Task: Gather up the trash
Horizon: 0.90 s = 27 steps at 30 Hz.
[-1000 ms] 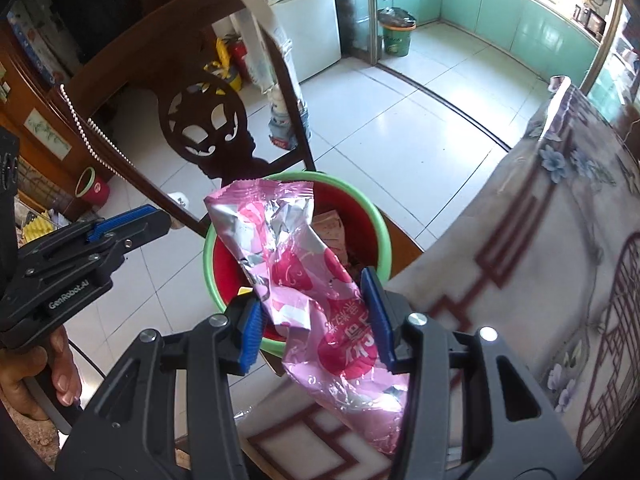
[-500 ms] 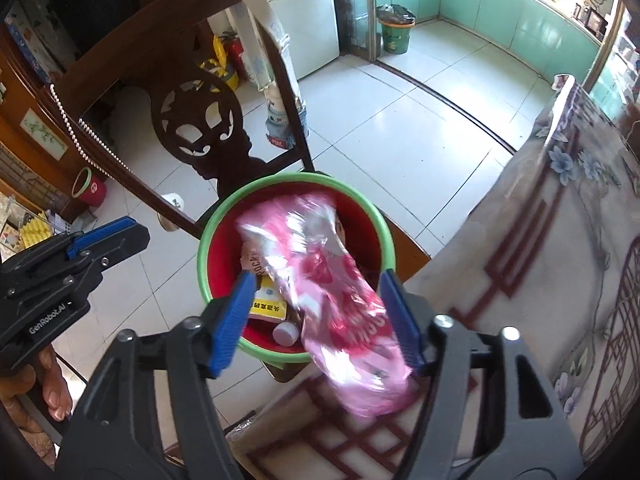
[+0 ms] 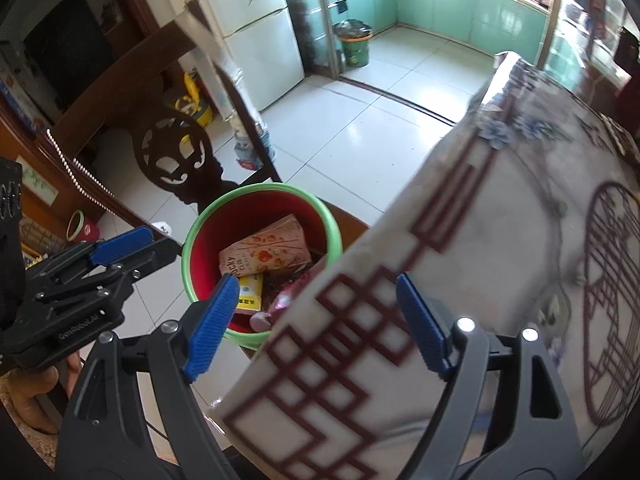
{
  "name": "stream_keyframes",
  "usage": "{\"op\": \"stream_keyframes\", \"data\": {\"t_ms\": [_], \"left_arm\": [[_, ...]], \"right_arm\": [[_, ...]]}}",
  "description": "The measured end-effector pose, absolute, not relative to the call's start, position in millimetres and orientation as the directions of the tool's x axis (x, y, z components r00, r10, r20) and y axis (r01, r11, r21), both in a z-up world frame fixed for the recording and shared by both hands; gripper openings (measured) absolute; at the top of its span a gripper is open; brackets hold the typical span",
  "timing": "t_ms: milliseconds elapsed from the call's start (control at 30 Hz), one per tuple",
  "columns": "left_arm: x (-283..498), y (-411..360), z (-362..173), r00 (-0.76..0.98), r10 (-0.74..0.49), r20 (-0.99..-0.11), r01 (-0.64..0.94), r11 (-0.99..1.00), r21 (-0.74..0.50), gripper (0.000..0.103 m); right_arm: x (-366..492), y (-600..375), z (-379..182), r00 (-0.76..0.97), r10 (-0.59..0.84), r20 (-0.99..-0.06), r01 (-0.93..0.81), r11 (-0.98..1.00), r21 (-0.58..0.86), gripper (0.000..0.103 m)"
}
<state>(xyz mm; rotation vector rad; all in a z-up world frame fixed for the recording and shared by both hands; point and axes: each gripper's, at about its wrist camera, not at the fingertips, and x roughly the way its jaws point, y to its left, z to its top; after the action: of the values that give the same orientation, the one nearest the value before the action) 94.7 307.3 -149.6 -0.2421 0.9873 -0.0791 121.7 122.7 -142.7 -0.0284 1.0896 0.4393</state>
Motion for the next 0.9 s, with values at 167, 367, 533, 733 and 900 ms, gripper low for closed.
{"op": "stream_keyframes", "data": {"t_ms": [167, 367, 533, 733, 900], "left_arm": [[86, 271, -141, 0.555, -0.187, -0.810, -0.006, 0.973, -0.229, 0.052], [69, 220, -131, 0.568, -0.201, -0.798, 0.002, 0.970, -0.243, 0.068], [50, 153, -117, 0.584, -0.237, -0.776, 0.077, 0.968, -0.238, 0.083], [35, 84, -87, 0.643, -0.269, -0.717, 0.149, 0.962, -0.228, 0.089], [11, 48, -51, 0.787, -0.231, -0.572, 0.142, 0.970, -0.196, 0.095]], "right_arm": [[104, 90, -132, 0.419, 0.335, -0.844, -0.331, 0.922, 0.201, 0.083], [71, 27, -113, 0.478, 0.328, -0.815, -0.307, 0.932, 0.194, 0.095], [40, -36, -95, 0.535, 0.303, -0.789, -0.258, 0.948, 0.189, 0.098], [8, -104, -68, 0.627, 0.282, -0.726, -0.224, 0.958, 0.178, 0.098], [-32, -147, -34, 0.808, 0.180, -0.561, -0.159, 0.984, 0.087, 0.098]]}}
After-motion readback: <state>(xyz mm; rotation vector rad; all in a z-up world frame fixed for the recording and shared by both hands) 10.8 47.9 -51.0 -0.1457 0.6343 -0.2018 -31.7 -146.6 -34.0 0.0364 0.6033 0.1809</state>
